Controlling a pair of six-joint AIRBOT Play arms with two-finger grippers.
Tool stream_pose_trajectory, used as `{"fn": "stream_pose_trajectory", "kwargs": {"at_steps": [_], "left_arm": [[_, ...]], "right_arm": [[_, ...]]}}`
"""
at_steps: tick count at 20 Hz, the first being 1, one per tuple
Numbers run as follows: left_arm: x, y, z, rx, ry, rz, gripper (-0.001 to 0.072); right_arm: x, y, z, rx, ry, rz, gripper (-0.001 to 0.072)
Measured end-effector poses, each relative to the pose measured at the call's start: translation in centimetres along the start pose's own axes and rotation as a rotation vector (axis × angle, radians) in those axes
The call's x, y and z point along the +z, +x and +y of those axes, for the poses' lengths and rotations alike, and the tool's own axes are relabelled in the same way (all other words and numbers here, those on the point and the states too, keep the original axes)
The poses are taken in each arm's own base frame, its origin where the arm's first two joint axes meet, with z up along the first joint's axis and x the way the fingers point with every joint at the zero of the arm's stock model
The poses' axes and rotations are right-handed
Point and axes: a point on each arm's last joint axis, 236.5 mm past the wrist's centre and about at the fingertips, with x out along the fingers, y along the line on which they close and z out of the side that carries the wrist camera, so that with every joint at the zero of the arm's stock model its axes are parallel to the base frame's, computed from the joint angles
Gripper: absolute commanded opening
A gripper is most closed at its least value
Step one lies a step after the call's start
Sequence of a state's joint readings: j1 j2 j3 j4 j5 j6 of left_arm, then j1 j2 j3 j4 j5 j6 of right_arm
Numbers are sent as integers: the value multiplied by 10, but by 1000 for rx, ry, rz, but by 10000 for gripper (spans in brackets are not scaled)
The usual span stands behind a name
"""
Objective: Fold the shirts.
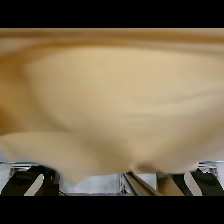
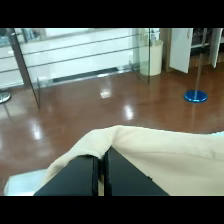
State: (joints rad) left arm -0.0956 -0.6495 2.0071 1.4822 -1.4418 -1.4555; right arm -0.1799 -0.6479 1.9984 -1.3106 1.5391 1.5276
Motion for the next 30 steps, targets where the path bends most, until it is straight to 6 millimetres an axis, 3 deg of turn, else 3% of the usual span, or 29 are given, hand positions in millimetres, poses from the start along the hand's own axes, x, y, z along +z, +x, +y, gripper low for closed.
{"fn": "stream_pose_trajectory", "kwargs": {"at_steps": [4,8,11,14,17,21,25,28,30], "left_arm": [[-53,40,16,41,10,190,20],[-143,121,12,42,28,475,20],[-219,195,8,54,3,639,20],[-286,265,17,103,-89,741,20],[-342,331,26,111,-242,791,20],[-393,400,34,102,-418,829,20],[-435,439,30,79,-511,887,20],[-454,445,27,63,-535,938,20],[-461,439,27,40,-518,984,20]], "right_arm": [[-57,41,7,75,61,215,19],[-130,108,8,152,151,424,19],[-193,174,-3,166,227,570,19],[-247,242,-14,183,291,678,19],[-292,312,-24,203,357,753,19],[-333,394,-41,202,412,804,19],[-365,446,-51,198,466,835,19],[-381,458,-52,203,488,866,19],[-384,454,-53,216,485,893,19]]}}
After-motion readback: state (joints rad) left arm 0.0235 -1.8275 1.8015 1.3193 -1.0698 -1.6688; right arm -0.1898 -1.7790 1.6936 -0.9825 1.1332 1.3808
